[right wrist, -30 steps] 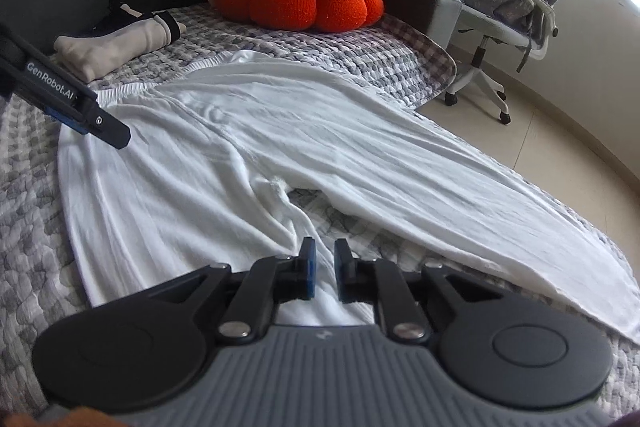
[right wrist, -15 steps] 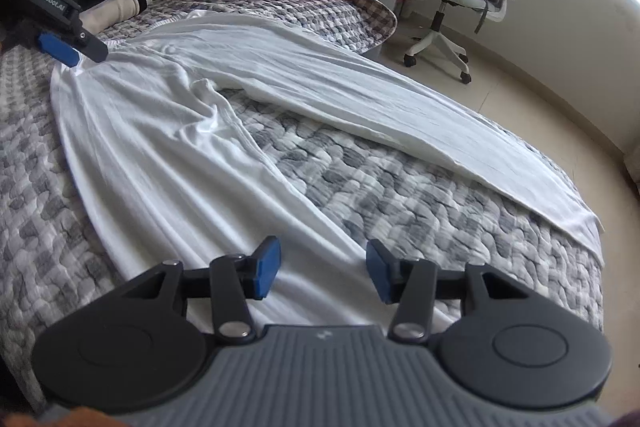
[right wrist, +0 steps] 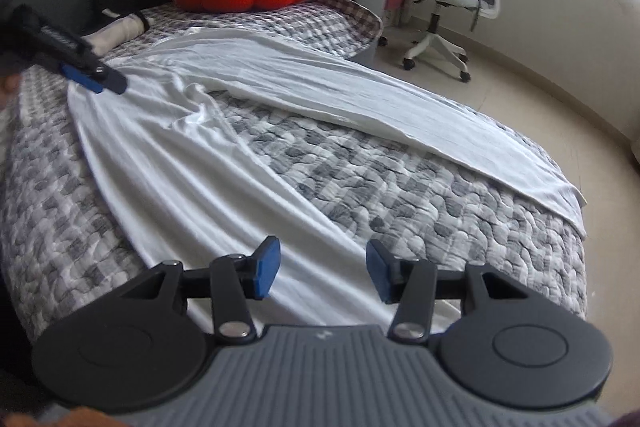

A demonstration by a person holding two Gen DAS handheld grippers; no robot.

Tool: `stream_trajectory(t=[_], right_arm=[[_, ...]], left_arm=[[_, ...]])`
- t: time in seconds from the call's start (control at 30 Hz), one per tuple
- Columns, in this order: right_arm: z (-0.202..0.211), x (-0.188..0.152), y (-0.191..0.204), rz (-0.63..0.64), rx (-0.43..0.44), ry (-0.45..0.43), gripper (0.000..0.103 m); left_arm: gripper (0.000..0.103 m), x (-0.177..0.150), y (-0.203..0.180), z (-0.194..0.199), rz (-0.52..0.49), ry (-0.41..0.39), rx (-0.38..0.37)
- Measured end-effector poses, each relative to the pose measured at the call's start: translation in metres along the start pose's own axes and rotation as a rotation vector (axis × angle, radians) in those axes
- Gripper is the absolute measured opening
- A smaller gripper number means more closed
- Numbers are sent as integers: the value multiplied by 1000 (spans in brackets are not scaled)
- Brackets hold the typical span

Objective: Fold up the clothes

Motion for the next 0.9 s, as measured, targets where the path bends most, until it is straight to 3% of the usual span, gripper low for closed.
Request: stream_trajectory(t=[0.17, 0.23, 0.3, 0.4, 0.43, 0.57, 0.9], right_arm=[[23, -22, 54, 282, 101, -3, 51], [21, -32, 59, 341, 74, 18, 48], [12, -41, 58, 389, 11, 55, 34], [8, -48, 59, 449, -12, 49, 18], [6, -50, 60, 478, -30, 49, 7], [2, -59, 69, 642, -121, 34, 1], [14, -45, 61, 514, -99, -3, 0]], left_arm=[[65, -4, -3, -3, -15, 18, 1], [65, -4, -2, -3, -11, 20, 1], [65, -4, -4, -3, -12, 20, 3], [65, -4, -6, -3, -18, 19, 3], [65, -5, -6, -3, -19, 20, 4], [65, -4, -2, 2, -2, 13, 1], [66, -4, 8, 12, 43, 11, -19]])
Point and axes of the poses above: each gripper's, at about its wrist camera, not at the fingertips, and z roughly against the way its jaws point, y to its left, x to its top, the point moved 8 cm from there along -z, roughly the way its jaws point, and after that the axes turned 6 degrees about -z, right-handed, at the moved point
